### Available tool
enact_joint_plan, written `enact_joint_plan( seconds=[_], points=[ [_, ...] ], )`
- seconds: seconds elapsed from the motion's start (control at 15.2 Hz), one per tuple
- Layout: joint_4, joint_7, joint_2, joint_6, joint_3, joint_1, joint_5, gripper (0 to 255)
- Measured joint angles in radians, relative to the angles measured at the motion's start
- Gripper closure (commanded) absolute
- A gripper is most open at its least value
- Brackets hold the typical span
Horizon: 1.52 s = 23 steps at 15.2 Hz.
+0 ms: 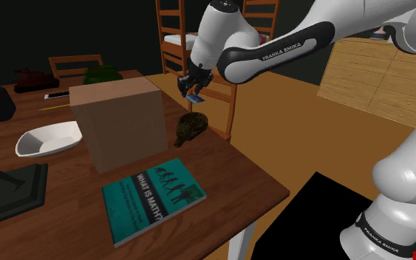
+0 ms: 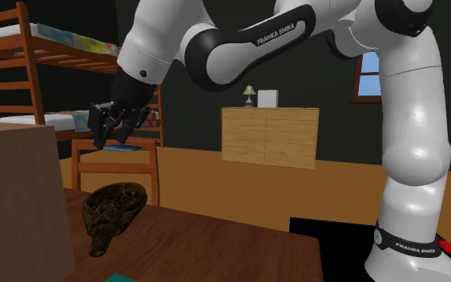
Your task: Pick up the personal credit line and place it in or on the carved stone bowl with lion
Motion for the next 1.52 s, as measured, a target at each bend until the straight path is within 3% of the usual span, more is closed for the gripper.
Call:
enact_joint_plan(
  seconds=[0.26, 1.06, 1.52],
  points=[
    [0.025, 0.041, 0.067, 0.004, -0.039, 0.041, -0.083, 255],
    [-0.041, 0.165, 0.134, 0.097, -0.114, 0.095, -0.229, 255],
    [-0.049, 0.186, 0.145, 0.11, -0.127, 0.105, -0.253, 255]
  ],
)
